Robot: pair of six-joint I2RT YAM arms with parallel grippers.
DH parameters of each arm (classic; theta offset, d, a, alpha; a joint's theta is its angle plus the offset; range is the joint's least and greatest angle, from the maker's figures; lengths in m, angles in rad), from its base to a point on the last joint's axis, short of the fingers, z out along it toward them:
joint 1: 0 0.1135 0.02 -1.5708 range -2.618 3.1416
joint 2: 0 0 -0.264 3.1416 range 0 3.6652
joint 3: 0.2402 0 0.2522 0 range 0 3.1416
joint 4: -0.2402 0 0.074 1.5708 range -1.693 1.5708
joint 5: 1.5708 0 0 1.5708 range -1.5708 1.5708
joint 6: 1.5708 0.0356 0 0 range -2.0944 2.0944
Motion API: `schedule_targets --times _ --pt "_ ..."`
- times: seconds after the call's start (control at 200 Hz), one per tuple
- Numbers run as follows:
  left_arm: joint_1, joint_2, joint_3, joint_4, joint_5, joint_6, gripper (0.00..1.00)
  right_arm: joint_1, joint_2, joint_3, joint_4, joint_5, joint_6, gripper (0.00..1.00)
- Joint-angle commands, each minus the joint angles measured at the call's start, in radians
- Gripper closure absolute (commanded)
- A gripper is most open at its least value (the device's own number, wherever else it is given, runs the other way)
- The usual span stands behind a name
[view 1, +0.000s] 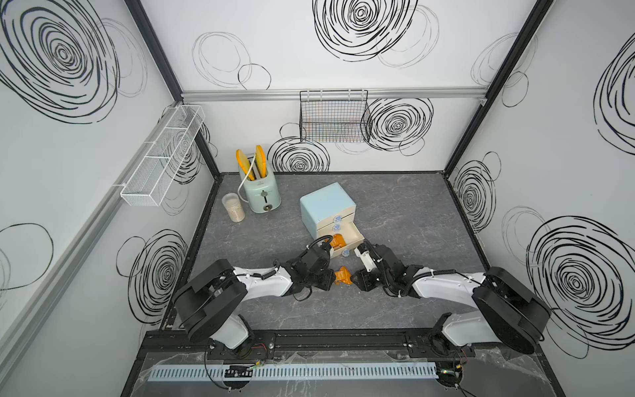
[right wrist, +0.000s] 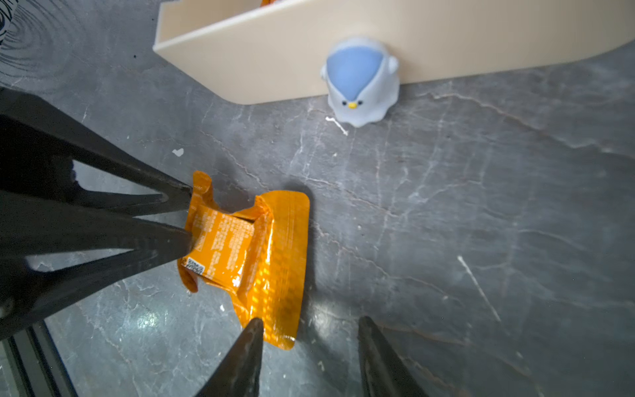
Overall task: Place the cookies into the drawer by color
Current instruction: Pick up the cookie at the center of the board.
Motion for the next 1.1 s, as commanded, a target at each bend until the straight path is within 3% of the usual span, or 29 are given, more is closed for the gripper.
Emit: schedule_targets --times 0.0,0.32,0.53,1.091 --pt "0.006 0.022 0.001 0.002 -0.025 -0.007 0.68 -0.012 -0.023 -0.013 -0.025 -0.021 0.018 0.52" --pt "0.005 0.026 -0.006 -0.022 -0.055 0.007 0.78 -0.088 -0.011 -0.059 0.09 -0.2 0.089 0.5" --pt "0.002 0.022 -0.005 -0.03 -0.059 0.009 0.78 -0.117 0.064 -0.069 0.176 -0.338 0.132 0.46" --pt "-0.006 0.025 -0.021 -0.034 -0.058 0.009 0.79 -0.114 0.242 -0.075 0.344 -0.448 0.226 0.55"
